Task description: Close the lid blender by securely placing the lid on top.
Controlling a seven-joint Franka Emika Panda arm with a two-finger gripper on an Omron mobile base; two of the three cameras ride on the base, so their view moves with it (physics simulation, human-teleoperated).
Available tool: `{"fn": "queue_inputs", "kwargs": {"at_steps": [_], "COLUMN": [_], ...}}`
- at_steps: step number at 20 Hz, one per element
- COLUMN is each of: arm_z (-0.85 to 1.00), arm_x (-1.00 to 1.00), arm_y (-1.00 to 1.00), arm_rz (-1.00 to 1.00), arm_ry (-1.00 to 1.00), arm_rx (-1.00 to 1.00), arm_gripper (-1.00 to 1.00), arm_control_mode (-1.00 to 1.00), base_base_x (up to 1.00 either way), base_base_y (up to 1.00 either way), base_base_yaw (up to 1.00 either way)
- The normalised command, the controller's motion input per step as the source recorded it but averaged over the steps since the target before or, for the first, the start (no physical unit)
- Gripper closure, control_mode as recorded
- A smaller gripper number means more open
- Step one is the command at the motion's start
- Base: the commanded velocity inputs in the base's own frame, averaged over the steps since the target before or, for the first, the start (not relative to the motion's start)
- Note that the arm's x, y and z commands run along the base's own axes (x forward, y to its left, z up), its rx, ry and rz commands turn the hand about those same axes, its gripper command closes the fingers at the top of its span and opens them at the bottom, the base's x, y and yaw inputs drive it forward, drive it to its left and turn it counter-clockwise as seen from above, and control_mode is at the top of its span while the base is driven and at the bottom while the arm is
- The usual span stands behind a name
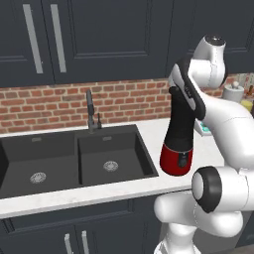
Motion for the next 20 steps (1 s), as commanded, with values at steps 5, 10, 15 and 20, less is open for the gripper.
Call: {"fn": "queue_inputs", "kwargs": {"at_steps": [5, 10, 15, 20], "arm_z": [-0.20, 0.00, 0.12, 0.36], "arm_x": [-0.05, -0.21, -0.31, -0.53], "arm_y": [-0.01, -0.04, 0.00, -0.02], "arm_rz": [0.00, 0.00, 0.00, 0.00], "arm_ry": [-0.08, -0.06, -0.01, -0.05], "arm_rx": [0.00, 0.00, 0.00, 0.00], "arm_gripper": [-1.00, -1.00, -1.00, -1.00], "arm_control_mode": [-1.00, -1.00, -1.00, -1.00], "base_base_x": [0.00, 0.00, 0.00, 0.00], "base_base_y": [0.00, 0.00, 0.00, 0.00], "base_base_yaw": [0.00, 0.00, 0.00, 0.00]}}
